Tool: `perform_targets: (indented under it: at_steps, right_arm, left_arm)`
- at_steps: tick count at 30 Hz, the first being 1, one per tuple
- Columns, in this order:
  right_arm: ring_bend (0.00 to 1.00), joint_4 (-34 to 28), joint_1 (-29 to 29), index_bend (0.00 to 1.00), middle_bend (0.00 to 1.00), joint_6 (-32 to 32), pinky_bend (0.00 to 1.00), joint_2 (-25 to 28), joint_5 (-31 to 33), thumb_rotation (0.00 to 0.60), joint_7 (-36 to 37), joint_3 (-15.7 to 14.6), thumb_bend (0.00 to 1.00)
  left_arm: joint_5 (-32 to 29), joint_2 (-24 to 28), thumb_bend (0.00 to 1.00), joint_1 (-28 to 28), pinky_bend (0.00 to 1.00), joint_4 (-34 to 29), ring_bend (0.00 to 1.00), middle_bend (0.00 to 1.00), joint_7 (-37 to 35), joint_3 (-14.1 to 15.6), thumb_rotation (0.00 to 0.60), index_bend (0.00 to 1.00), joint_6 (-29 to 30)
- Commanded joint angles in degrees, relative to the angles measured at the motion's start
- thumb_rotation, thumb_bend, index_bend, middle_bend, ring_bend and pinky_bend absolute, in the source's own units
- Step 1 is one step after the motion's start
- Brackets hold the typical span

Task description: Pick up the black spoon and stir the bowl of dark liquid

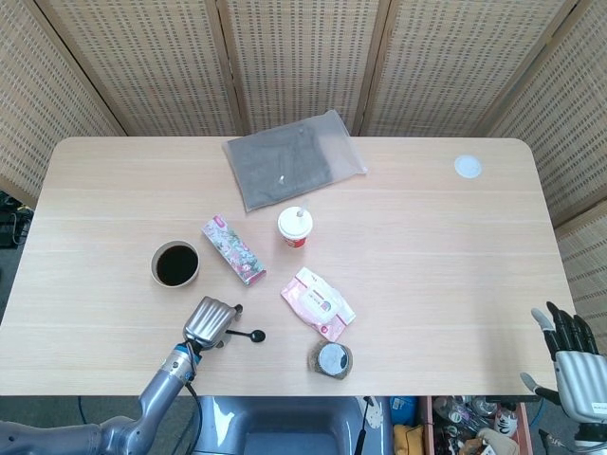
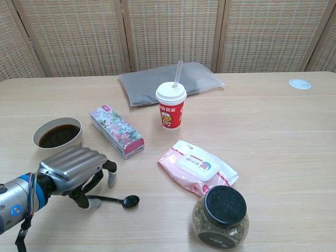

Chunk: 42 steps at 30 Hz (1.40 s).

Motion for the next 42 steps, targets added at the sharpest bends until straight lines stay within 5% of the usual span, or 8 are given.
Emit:
perform_targets:
  at_steps: [1,12,22,42]
  right_arm:
    - [0.0,-0.1,-0.2,0.05,0.07,0.1,0.0,0.1,0.1,0.6,0.0,0.0,0.09]
    - [0.0,-0.2,-0.3,0.06,0.08,0.2,0.0,0.0,0.1,0.6,-0.4,0.0,0.09]
    - [0.0,-0.1,-0.2,0.06,0.07,-0.2,0.0,-0.1,0.2,0.6,-0.3,0.1,0.09]
    - [0.0,0.5,-0.5,0.06,0.08,0.1,0.0,-0.1,0.2,0.6,0.3,0.1,0.09]
  left_arm:
    - [-0.3,-0.2,0.28,-0.2,0.73,0.1,0.69,0.79,-0.2,-0.1,0.6,0.46,-0.2]
    - [-0.3,1.3,0.29,-0.3,0.73,-1.6,0.69,0.79,-1.6,0.4,0.6,0.49,0.0]
    - [-0.6,2.2,0.41,-0.7,0.73,-3.2,0.69,0.79,-1.8,0.1,0.6,0.5,0.3]
    - [-2.5,1.7,0.41,-1.1,0.73,-2.9,0.69,0.79,-0.2,1.4,0.6,0.5,0.0]
